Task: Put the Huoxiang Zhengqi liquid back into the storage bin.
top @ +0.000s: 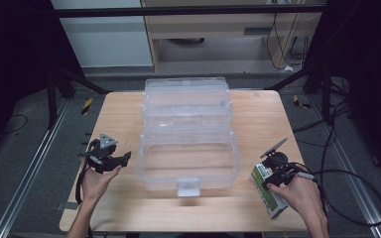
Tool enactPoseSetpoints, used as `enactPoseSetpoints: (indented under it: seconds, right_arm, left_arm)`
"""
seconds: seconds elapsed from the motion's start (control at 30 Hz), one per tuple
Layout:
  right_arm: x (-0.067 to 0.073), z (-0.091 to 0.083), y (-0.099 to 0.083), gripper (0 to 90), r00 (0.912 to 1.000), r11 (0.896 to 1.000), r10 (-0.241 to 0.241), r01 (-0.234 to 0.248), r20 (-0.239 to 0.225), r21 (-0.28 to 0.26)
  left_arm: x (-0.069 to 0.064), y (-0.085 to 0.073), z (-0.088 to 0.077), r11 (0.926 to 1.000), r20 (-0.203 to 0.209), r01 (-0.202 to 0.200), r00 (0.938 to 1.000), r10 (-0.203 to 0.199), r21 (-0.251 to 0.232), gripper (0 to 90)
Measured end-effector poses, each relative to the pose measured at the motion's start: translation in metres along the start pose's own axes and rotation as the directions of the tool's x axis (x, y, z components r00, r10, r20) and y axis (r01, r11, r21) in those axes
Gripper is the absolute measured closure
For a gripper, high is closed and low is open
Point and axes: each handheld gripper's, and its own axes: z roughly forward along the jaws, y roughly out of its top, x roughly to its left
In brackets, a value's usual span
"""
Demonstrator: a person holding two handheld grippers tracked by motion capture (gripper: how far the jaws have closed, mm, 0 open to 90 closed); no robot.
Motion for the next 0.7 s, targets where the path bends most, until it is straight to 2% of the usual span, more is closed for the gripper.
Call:
enactPoseSetpoints:
  seconds: [0.5, 0.7]
  right_arm:
    - [0.0004, -0.0007, 0.0013, 62.3, 0.9999, 1.0, -0.001, 0.001, 0.012, -0.003]
    - [0.0009, -0.0009, 0.0014, 63.2, 0.9998, 1.0, -0.017, 0.018, 0.013, -0.005]
  left_arm:
    - [0.0, -0.0001, 0.0002, 1.0, 0.001, -0.002, 1.0, 0.002, 0.002, 37.2]
    - [-0.0001, 0.0, 0.0003, 1.0, 0.001, -0.002, 1.0, 0.002, 0.003, 37.2]
